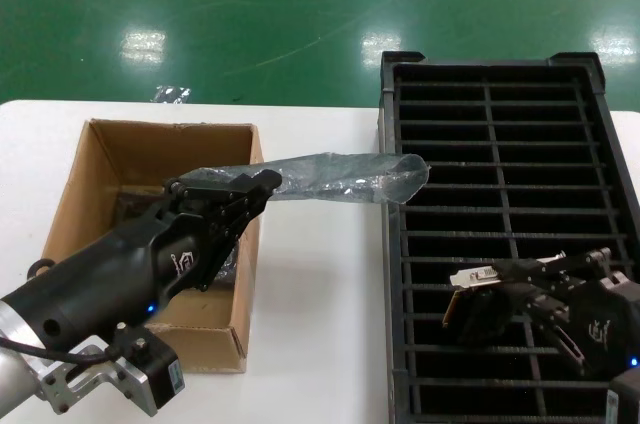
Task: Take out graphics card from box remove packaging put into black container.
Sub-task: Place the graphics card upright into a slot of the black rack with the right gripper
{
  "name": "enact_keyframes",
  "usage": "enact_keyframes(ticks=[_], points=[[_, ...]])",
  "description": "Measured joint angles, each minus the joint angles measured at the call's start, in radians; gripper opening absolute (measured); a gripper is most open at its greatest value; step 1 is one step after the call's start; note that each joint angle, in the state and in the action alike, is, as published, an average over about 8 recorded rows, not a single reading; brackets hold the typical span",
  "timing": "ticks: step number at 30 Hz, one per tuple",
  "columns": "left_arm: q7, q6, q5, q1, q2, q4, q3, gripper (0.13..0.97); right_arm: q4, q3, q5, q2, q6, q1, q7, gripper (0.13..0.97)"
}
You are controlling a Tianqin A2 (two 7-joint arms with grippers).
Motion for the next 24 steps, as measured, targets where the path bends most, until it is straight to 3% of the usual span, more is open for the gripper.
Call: enact_keyframes(ticks=[12,24], points=[[0.0,0.0,0.0,0.0,0.0,0.0,0.0,0.138,0.016,0.026,0.009,-0.016,0.063,-0.102,-0.049,0.17],[0.0,0.0,0.0,0.0,0.0,0.0,0.0,0.138,0.016,0.007,-0.054,-0.057,0.061,-0.118,-0.051,0.17]])
